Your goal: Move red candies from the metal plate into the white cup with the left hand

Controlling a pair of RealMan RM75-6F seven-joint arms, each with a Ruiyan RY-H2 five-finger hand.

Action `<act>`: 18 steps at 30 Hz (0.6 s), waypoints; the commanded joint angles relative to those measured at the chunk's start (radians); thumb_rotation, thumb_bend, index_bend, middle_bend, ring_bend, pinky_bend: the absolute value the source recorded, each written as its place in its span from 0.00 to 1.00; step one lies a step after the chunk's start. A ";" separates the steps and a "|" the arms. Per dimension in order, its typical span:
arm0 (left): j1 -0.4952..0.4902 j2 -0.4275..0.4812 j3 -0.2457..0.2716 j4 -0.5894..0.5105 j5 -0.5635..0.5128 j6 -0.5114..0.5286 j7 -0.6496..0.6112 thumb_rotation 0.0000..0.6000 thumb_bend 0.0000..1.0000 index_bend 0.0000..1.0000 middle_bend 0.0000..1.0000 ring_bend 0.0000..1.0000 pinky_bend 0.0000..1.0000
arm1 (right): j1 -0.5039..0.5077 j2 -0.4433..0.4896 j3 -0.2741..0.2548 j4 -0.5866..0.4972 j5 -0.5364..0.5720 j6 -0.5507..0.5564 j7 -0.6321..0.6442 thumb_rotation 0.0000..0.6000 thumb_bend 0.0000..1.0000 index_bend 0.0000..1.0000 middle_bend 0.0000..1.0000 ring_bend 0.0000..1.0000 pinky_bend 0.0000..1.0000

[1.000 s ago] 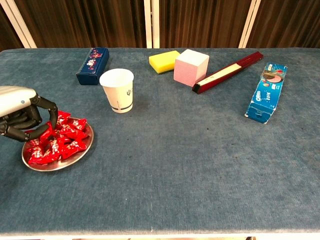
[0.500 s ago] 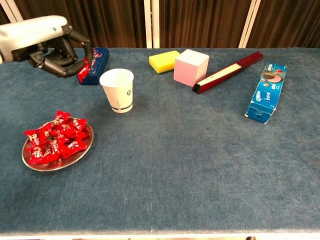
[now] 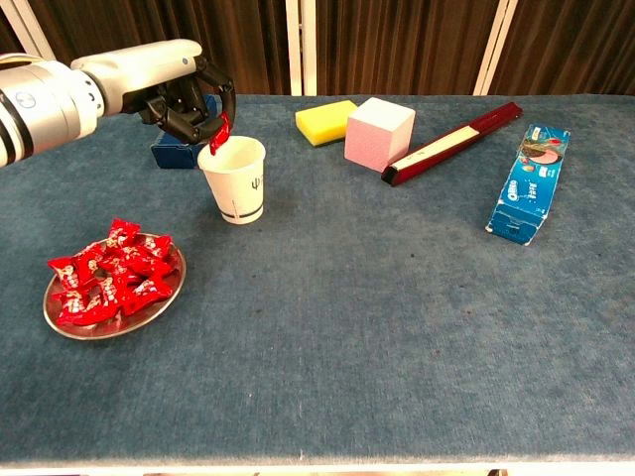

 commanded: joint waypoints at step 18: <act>0.115 0.123 0.064 -0.151 0.067 0.219 -0.016 1.00 0.26 0.36 0.93 0.87 0.85 | 0.003 0.005 0.009 -0.007 -0.007 0.010 -0.002 1.00 0.11 0.00 0.02 0.00 0.00</act>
